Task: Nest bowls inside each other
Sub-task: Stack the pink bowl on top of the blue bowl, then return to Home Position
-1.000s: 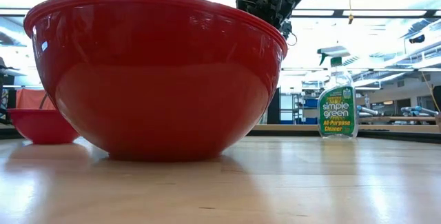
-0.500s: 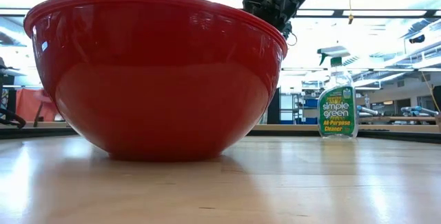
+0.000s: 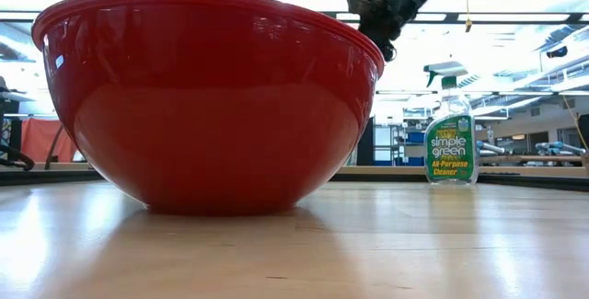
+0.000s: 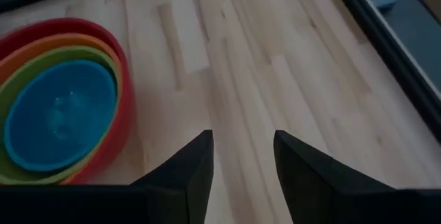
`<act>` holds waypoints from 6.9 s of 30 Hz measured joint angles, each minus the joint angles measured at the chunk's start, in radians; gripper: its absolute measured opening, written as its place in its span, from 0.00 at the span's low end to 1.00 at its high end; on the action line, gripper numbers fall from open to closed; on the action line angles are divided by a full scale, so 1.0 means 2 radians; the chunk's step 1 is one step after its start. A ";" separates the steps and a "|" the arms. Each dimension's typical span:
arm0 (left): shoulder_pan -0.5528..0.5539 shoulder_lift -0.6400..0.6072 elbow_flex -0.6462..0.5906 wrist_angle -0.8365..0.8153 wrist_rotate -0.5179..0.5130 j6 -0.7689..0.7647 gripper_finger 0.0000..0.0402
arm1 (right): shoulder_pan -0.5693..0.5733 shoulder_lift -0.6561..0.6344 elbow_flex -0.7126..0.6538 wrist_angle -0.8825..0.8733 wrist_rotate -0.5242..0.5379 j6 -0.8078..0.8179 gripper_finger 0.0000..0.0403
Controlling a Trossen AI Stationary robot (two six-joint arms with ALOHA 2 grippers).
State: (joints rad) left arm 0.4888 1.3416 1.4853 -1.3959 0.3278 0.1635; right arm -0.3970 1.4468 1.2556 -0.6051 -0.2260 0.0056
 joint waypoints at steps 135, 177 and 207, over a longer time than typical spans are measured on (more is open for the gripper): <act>-0.079 -0.654 -0.738 0.719 -0.269 -0.035 0.04 | -0.278 -0.460 -0.625 0.561 -0.026 0.066 0.32; -0.079 -0.654 -0.738 0.719 -0.268 0.002 0.05 | -0.278 -0.461 -0.625 0.561 -0.028 -0.001 0.32; -0.079 -0.654 -0.738 0.719 -0.268 0.002 0.05 | -0.278 -0.461 -0.625 0.561 -0.028 0.000 0.32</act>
State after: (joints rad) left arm 0.3307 0.0342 0.0093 0.0413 -0.2089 0.1677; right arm -0.9534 0.5251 0.0063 0.5179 -0.2813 0.0048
